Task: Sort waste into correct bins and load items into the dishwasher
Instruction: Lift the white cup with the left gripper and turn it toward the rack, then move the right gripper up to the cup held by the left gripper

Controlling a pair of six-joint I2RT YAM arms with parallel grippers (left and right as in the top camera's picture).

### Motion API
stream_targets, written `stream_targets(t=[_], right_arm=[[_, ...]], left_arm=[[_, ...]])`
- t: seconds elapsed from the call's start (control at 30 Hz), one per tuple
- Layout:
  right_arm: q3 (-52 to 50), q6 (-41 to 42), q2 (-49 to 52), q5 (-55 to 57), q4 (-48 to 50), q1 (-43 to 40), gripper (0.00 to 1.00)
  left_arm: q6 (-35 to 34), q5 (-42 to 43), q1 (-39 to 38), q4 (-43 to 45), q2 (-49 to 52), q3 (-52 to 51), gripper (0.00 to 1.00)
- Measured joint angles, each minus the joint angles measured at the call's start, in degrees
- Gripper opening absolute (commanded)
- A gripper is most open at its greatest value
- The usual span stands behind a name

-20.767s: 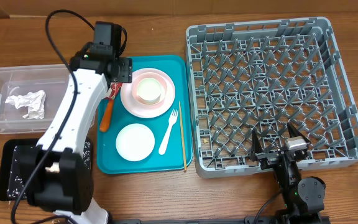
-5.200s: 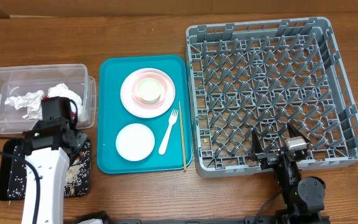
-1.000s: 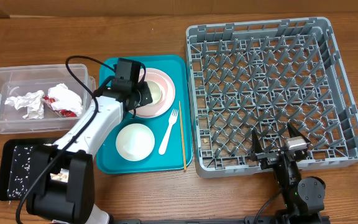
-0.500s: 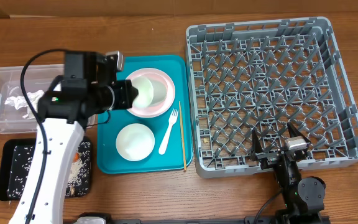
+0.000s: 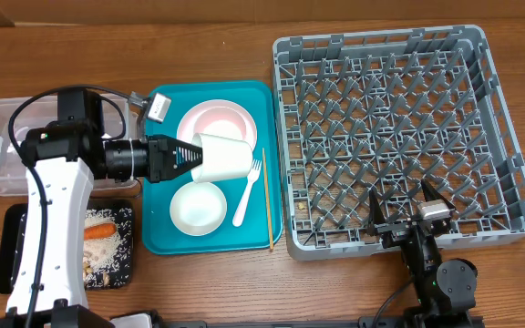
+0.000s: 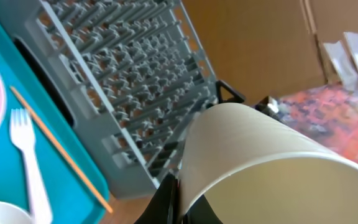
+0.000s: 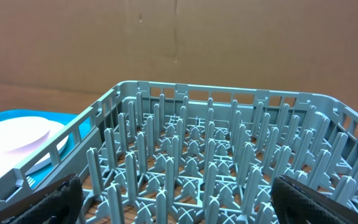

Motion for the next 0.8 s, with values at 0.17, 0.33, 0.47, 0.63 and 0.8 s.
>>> stream_targets(t=[0.17, 0.33, 0.47, 0.63, 0.8], right_arm=[[0.0, 0.0, 0.0, -0.02, 0.02, 0.0, 1.0], [0.0, 1.68, 0.0, -0.5, 0.07, 0.0, 1.0], [0.0, 13.62, 0.02, -1.2, 0.07, 0.0, 1.0], [0.07, 26.38, 1.09, -15.21, 0.02, 0.0, 1.0], [4.31, 33.9, 6.49, -34.36, 4.63, -0.02, 1.0]], left_arm=[[0.7, 5.16, 0.0, -1.53, 0.17, 0.0, 0.12], [0.9, 10.12, 0.0, -3.87, 0.17, 0.0, 0.04], [1.05, 11.74, 0.0, -4.04, 0.17, 0.0, 0.04], [1.05, 11.8, 0.0, -3.37, 0.17, 0.0, 0.04], [1.05, 9.94, 0.0, -2.4, 0.42, 0.0, 0.04]])
